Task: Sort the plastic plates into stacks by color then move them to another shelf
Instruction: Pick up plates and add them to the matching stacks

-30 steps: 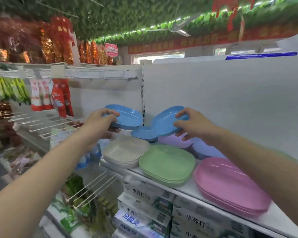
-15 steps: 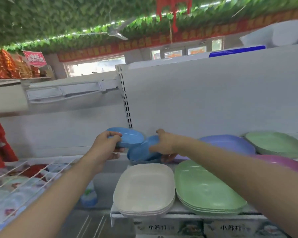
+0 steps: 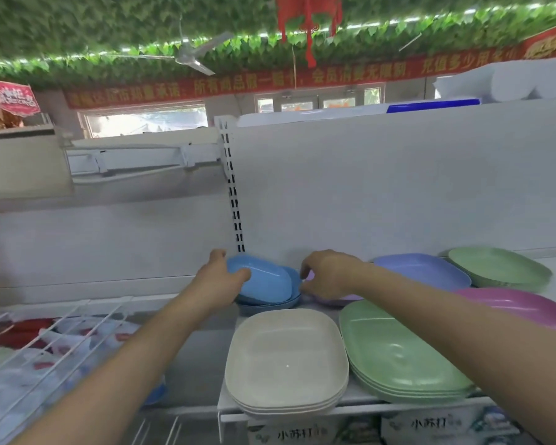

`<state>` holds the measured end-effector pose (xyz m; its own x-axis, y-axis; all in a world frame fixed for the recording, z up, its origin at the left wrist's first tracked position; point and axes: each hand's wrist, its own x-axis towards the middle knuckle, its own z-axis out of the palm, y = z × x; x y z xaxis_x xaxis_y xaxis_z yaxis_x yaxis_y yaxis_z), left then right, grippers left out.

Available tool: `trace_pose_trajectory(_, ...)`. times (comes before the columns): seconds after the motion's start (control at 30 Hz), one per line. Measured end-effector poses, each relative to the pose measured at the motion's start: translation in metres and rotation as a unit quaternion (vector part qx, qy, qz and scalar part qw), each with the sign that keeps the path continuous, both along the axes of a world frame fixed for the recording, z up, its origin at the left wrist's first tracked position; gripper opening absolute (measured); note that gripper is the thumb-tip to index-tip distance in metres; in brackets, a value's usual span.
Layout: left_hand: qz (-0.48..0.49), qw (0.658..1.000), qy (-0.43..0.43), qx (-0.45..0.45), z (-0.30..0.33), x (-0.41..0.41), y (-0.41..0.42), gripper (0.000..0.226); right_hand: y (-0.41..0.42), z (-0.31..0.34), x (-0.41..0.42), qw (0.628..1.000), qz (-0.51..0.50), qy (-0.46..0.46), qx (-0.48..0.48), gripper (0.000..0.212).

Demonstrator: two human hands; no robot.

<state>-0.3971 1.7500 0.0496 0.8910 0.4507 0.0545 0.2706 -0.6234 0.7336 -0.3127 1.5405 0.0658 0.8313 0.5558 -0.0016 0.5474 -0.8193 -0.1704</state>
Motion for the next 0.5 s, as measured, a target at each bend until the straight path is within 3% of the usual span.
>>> trace_pose_trajectory(0.07,0.008,0.999,0.019,0.039,0.001,-0.004,0.007,0.056,0.002,0.001,-0.001,1.0,0.0,0.002,0.005,0.038)
trace_pose_trajectory(0.13,-0.007,0.999,0.034,0.021,0.0,-0.008,0.007,0.037,0.003,0.001,-0.003,1.0,0.003,0.004,0.006,0.035)
trace_pose_trajectory(0.33,-0.029,0.999,0.028,-0.015,-0.007,-0.011,-0.001,0.015,0.003,0.0,-0.002,1.0,-0.002,0.007,-0.001,0.033)
trace_pose_trajectory(0.5,-0.024,0.999,0.027,-0.008,-0.017,-0.007,0.005,0.028,-0.001,-0.004,0.005,1.0,-0.002,0.015,0.003,0.039)
